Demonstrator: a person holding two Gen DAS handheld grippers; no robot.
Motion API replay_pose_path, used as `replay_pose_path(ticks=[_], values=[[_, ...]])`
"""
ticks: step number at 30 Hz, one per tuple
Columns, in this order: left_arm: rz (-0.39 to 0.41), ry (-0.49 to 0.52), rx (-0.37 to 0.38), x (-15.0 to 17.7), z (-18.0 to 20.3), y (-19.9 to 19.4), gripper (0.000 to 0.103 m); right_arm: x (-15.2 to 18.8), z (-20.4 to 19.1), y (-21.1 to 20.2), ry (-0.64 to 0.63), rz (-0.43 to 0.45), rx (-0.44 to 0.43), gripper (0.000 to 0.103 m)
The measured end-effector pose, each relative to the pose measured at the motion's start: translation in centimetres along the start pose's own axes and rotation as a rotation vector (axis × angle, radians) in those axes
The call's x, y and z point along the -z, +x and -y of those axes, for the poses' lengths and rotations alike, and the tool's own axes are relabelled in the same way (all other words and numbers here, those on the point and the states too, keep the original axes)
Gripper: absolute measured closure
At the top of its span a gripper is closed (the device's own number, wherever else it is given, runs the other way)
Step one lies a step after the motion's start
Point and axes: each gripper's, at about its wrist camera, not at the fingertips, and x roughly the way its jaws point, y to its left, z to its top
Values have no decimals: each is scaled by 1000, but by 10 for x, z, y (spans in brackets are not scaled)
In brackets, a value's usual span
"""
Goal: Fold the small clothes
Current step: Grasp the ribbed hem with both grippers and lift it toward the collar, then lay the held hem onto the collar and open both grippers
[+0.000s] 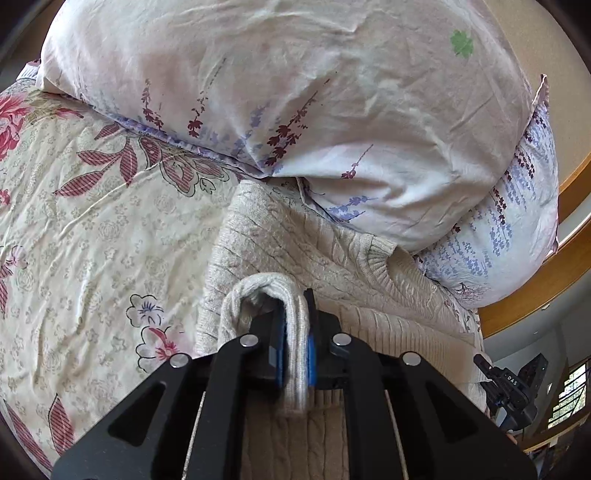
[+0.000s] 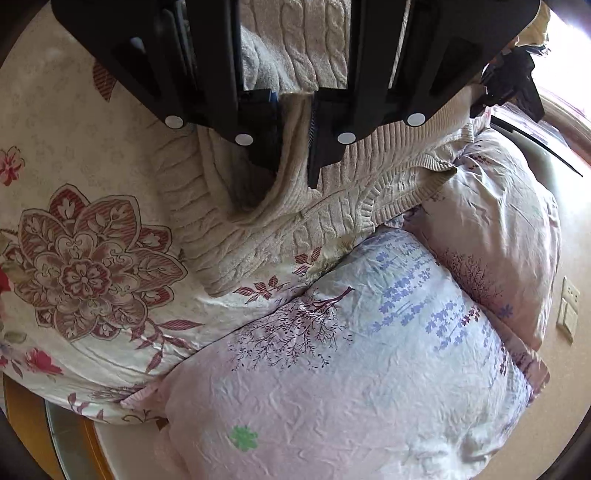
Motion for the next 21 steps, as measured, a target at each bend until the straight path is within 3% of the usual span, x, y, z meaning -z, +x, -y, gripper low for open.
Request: replay_pose_path(ticks=[5, 14, 16, 19, 21], values=[[-18, -15, 30, -1, -3, -5, 96, 0, -9, -1, -49, 11, 4, 95], [43, -59, 94, -28, 7, -3, 97, -40, -26, -15, -6, 163, -60, 95], [37, -132, 110, -34, 0, 8, 97, -44, -19, 1, 37, 139, -22, 95], [-21, -295, 139, -31, -21, 30, 97, -38, 6, 34, 146, 27, 14, 95], [-11, -301, 158, -29, -23, 30, 97, -36, 11, 36, 158, 31, -3, 95]])
